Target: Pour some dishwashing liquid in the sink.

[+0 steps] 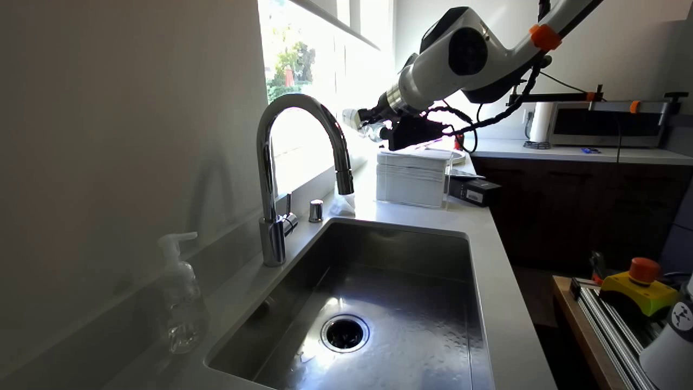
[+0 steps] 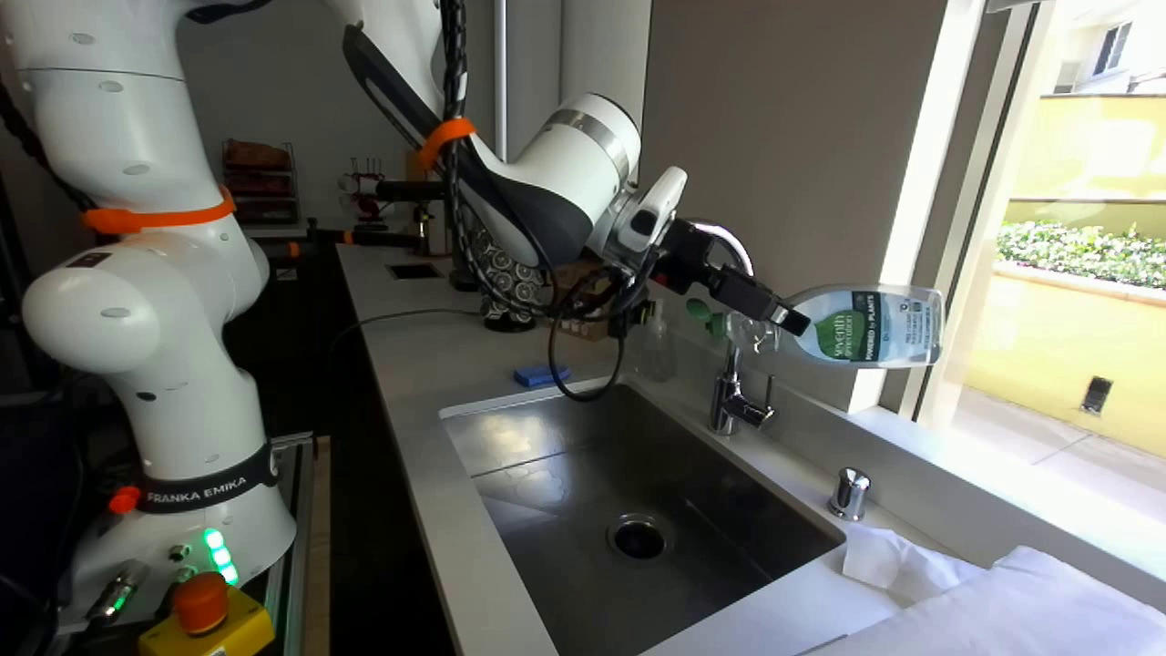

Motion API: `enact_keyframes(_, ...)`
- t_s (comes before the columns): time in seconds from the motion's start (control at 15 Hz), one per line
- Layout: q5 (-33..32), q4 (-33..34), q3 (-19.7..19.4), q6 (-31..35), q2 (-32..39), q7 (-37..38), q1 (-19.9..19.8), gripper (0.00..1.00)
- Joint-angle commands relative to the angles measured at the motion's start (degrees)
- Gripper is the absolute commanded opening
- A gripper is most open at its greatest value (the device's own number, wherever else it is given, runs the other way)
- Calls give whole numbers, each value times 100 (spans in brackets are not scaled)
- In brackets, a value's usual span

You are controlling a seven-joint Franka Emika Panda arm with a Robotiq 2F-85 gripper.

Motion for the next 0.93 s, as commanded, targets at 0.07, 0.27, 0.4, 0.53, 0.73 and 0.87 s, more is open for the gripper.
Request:
enact_keyframes(0.07,517,27,-71,352,-5,-422,-66,31)
enact_keyframes(0.27,921,36,-130,484,33,-772,-99,31)
enact_keyframes(0.4,1222,25,-171,568,56,-1025,-122,31)
enact_keyframes(0.53,1567,16,-222,694,85,-1323,-141,31)
enact_keyframes(0.73,2232,-10,-309,925,137,-1900,-171,31)
enact_keyframes(0.87,2787,-42,-365,1095,196,-2379,-199,31)
